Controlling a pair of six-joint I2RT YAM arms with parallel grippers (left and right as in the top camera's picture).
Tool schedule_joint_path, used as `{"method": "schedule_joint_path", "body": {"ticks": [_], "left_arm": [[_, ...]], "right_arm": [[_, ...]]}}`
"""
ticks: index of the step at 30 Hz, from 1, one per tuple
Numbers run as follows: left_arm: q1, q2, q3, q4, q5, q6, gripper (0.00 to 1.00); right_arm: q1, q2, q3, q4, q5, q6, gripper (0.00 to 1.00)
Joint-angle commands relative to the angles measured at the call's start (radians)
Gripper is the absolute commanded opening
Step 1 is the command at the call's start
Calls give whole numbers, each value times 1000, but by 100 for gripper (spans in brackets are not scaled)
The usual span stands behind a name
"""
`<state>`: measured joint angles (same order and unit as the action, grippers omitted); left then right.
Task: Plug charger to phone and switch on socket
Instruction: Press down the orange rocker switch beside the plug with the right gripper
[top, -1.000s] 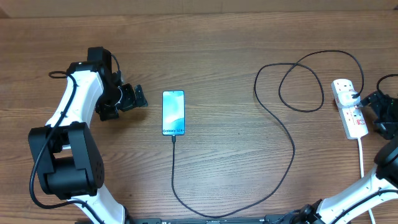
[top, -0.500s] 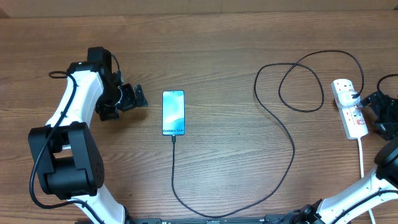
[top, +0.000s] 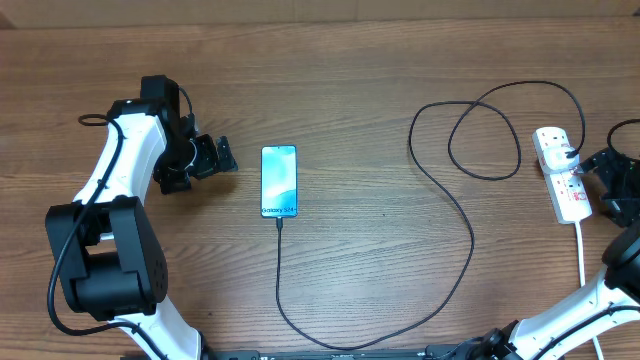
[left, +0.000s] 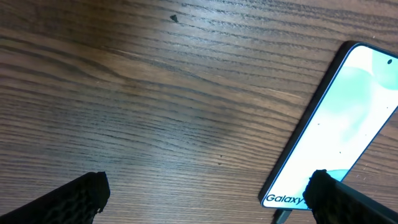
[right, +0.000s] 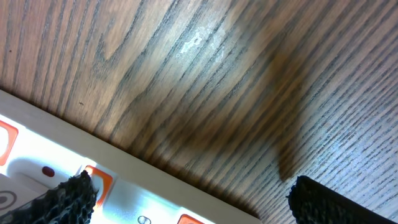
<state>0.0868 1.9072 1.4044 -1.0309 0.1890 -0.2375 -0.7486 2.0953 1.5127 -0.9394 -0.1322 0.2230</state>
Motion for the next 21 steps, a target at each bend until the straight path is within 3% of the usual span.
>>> {"method": "schedule_joint_path", "body": {"ticks": [1,21], "left_arm": [[4,-18,5,2,-10,-13,100],[4,-18,5,15,-10,-13,100]], "right_arm": [[53,4,-19,-31,0,-50,100],[76,3,-19,-42,45,-49,100]]}}
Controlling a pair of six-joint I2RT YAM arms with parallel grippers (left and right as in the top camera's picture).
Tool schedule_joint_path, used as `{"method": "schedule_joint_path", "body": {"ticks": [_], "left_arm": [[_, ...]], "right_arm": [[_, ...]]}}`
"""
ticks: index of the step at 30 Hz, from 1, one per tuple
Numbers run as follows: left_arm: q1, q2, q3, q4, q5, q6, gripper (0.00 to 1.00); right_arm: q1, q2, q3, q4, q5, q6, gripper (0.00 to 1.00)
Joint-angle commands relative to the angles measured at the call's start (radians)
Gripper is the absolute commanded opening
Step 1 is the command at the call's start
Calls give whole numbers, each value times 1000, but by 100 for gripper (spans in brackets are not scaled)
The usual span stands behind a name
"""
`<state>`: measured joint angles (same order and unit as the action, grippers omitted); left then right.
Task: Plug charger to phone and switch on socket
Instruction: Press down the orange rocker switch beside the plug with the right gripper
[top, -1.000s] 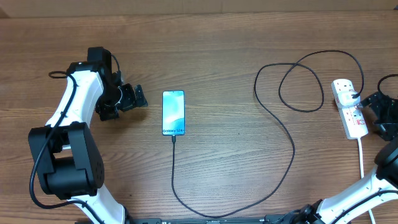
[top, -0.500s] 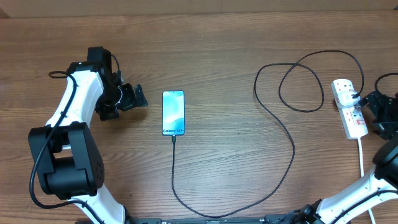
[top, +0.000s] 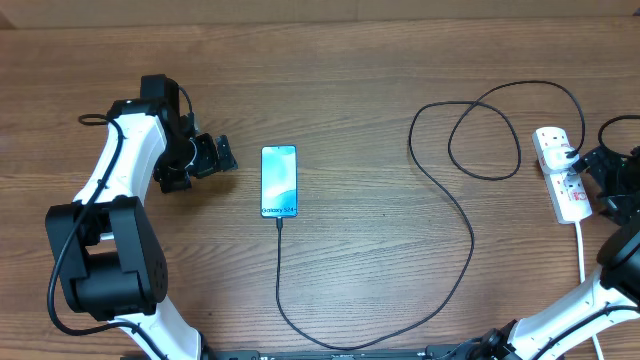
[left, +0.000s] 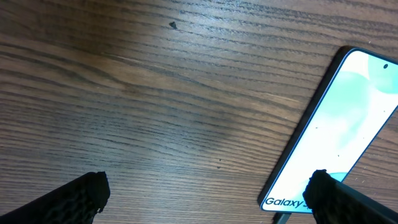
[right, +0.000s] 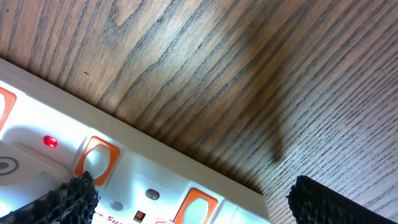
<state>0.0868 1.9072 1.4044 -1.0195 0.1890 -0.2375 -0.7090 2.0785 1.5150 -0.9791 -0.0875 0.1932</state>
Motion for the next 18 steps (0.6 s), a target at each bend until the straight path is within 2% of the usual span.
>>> {"method": "schedule_joint_path", "body": {"ticks": [1,18], "left_arm": [[4,-18,5,4,-10,-13,100],[4,-18,5,4,-10,-13,100]], "right_arm": [[37,20,-22,-2,1,-19,100],[25,-18,-14,32,10,33,100]]}}
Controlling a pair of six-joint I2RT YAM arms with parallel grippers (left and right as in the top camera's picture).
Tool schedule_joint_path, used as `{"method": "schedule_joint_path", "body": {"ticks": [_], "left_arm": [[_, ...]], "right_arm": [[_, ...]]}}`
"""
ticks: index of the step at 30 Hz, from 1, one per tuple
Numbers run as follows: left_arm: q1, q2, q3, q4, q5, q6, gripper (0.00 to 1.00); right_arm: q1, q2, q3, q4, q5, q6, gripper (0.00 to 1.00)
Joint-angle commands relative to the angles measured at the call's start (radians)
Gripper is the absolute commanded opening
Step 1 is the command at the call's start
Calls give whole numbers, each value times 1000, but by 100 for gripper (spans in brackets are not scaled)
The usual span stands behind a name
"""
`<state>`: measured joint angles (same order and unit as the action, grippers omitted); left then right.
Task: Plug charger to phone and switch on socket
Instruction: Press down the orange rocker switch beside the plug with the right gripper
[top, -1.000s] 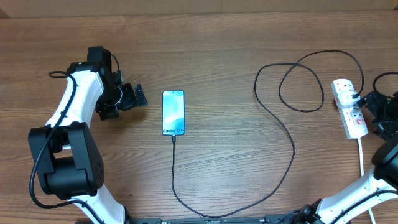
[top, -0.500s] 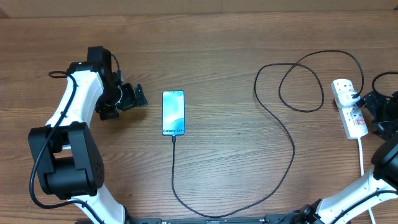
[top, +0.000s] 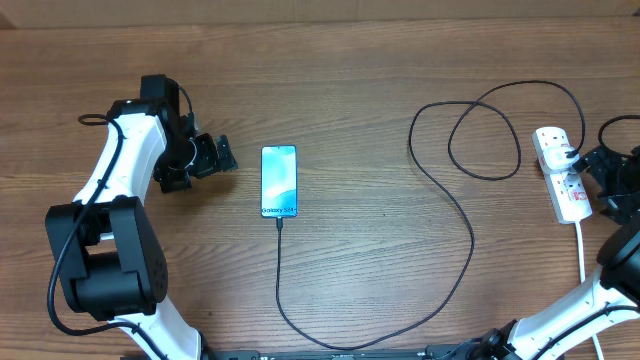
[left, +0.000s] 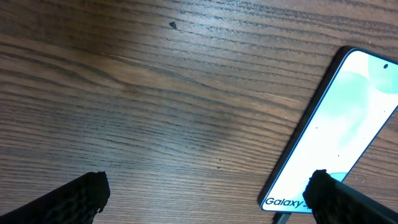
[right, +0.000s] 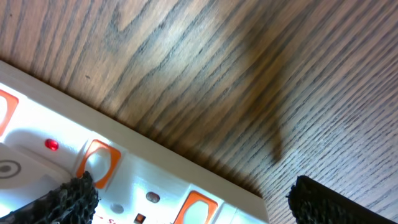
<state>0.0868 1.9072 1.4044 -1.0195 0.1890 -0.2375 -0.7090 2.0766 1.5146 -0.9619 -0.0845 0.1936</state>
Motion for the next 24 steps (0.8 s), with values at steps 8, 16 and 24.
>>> {"method": "schedule_joint_path", "body": {"ticks": [8,16,24], "left_arm": [[4,-19,5,4,-10,-13,100],[4,-19,5,4,-10,-13,100],[4,-18,4,4,-10,-13,100]], "right_arm": [[24,-117,-14,14,31,45,100],[24,-207,-14,-10,30,45,100],[27,-212,-17,-75,-59,45,100]]}}
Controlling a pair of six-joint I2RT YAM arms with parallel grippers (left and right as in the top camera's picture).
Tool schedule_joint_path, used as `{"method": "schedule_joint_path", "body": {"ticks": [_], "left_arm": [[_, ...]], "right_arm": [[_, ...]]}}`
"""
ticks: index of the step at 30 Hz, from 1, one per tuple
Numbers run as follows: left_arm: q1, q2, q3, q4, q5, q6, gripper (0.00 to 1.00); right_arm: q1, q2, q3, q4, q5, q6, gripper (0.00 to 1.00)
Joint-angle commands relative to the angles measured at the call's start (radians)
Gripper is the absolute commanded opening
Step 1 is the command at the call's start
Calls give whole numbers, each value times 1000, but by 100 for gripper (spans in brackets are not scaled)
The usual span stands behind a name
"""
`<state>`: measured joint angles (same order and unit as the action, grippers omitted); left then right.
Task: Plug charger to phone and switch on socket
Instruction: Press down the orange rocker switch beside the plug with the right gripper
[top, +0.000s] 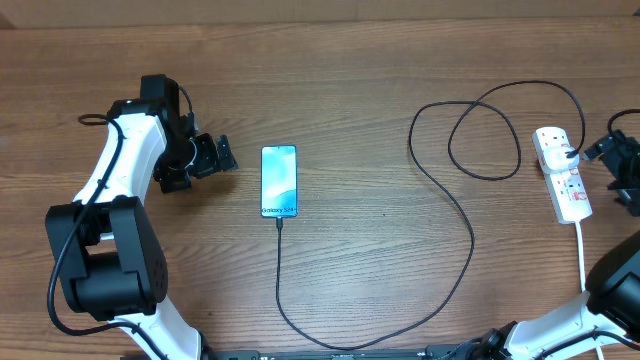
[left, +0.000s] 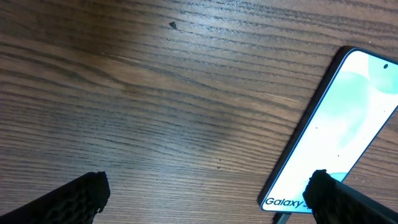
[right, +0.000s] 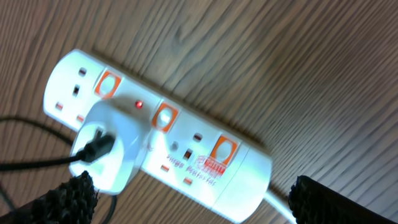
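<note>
The phone (top: 279, 181) lies screen up in the middle of the table, lit, with the black charger cable (top: 450, 200) plugged into its near end. The cable loops across to a white plug (right: 109, 146) seated in the white power strip (top: 562, 175) at the far right. A red light (right: 138, 104) glows on the strip (right: 186, 155). My right gripper (right: 189, 199) hangs open above the strip, raised off it. Just left of the phone (left: 339, 134), my left gripper (top: 212, 156) stands open and empty.
A white cord (top: 582, 255) runs from the strip toward the table's near edge. The black cable forms a loop (top: 485, 140) left of the strip. Bare wooden table (top: 380, 120) lies between the phone and the strip.
My right gripper has risen and drawn back from the power strip, so the whole strip with its plug and red light now shows. The left gripper and phone are unchanged.
My right gripper was low over the strip's switches, with a dull red indicator. By the following moment the red light glowed bright and stayed so. Now the gripper is raised off the strip. The left gripper stayed open beside the lit phone throughout.
</note>
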<state>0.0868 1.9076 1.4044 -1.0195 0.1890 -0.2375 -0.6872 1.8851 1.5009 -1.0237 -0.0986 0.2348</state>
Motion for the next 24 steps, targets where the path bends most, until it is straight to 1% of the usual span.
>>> {"method": "schedule_joint_path", "body": {"ticks": [1,6,24], "left_arm": [[4,-19,5,4,-10,-13,100],[4,-19,5,4,-10,-13,100],[4,-19,5,4,-10,-13,100]], "right_arm": [[6,-21,-3,-31,-46,4,100],[6,-21,-3,-78,-98,4,100],[6,-21,-3,-78,-97,3,100]]}}
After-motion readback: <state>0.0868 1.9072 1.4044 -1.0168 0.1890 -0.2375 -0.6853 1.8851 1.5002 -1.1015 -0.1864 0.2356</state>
